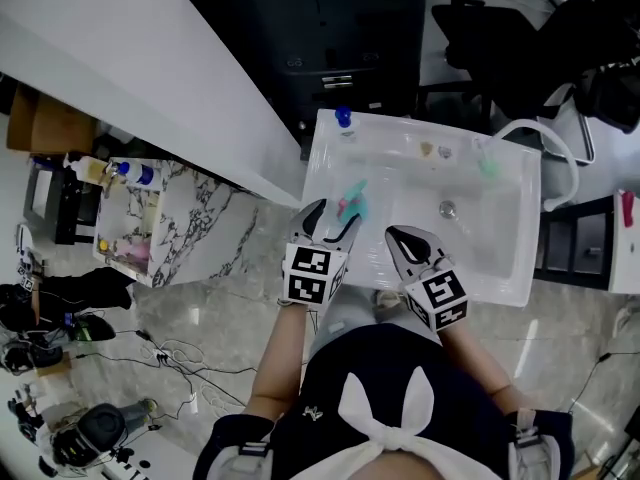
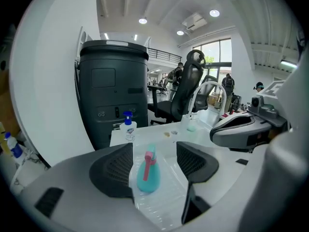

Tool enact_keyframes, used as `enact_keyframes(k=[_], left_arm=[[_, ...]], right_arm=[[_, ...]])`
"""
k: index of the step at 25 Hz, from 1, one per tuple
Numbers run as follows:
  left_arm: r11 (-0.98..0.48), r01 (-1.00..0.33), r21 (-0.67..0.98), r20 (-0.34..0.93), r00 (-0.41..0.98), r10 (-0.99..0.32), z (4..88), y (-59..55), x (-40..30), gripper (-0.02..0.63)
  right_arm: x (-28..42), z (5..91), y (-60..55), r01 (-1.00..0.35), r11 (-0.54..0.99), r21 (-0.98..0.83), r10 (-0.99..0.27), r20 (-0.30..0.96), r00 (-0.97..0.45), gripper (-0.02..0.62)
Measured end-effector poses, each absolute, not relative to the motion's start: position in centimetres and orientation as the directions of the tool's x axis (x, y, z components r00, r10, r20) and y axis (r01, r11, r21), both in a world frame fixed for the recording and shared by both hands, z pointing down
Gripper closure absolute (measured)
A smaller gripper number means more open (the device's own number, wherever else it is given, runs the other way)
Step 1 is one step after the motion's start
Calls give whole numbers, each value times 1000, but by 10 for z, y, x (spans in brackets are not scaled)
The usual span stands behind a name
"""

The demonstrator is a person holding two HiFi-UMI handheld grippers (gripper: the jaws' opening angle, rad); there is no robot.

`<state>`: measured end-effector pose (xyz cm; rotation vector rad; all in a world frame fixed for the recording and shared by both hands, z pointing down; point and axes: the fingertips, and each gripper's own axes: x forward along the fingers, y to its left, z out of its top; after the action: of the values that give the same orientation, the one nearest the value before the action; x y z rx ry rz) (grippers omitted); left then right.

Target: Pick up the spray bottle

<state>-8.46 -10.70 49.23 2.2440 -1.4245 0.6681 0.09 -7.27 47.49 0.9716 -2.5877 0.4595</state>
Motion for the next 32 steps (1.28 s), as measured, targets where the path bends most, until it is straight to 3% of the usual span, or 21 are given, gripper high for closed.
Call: enact_keyframes(k=[17, 32], left_arm=[[-488, -867, 96, 658, 424, -622, 529, -134, -74, 321], [-479, -870, 120, 694, 418, -586, 551, -145, -72, 321]], right_arm=[[-1, 488, -100, -717, 664, -213, -581, 457, -674, 572], [1, 492, -107, -729, 648, -218, -590, 462, -663, 572]])
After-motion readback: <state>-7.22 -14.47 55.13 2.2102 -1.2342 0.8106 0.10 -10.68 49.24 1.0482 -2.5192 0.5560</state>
